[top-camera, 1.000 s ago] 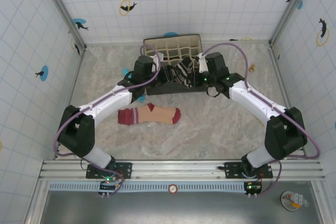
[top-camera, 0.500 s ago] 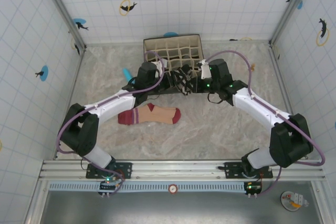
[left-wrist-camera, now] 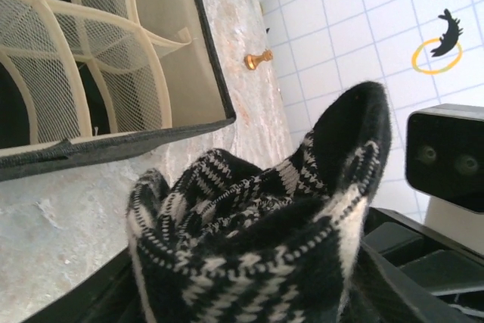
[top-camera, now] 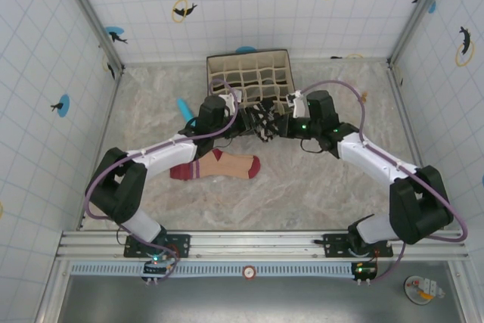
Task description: Roll the socks
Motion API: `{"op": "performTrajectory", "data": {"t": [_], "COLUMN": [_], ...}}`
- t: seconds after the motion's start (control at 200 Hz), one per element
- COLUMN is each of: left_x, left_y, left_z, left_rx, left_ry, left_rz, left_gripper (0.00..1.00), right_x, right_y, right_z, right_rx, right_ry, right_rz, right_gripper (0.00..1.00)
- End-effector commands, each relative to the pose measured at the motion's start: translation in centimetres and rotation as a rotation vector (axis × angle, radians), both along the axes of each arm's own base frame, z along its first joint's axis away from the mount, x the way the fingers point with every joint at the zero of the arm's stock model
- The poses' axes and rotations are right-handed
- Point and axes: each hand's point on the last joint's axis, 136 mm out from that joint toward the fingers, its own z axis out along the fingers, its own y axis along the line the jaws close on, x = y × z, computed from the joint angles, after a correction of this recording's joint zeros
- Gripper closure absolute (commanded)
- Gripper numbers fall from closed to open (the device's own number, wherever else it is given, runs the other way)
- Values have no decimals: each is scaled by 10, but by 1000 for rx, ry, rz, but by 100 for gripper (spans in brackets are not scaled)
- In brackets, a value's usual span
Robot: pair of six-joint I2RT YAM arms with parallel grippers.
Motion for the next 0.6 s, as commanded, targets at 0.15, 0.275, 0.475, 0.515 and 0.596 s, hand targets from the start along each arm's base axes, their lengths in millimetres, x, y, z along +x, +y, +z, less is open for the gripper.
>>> {"op": "performTrajectory", "data": {"t": [0.15,0.275,0.475,0.515,0.596], "left_x": [-6,-9,-14,-13,-11], "left_y": [-11,-15,-19,-17,-15], "left_z": [8,10,15,15,17], "left_rx": [-53,-73,-81,-84,-100], "left_ry": [-41,-48,-63,-61,-60], "left_rz": [-61,-95,-164,-175,-195], "left_gripper": [53,71,100,100,100], "right_x": [-7,-8,-4,-3,0], "right_y": [1,0,-22,-29,-42], "right_z": [26,28,38,42,51], "right_rx": [147,155,149,154,169], "right_ry": [-24,-21,-37,-39,-51], "right_rz": [23,32,2,-9,-28], "right_gripper": [100,100,62,56,43]}}
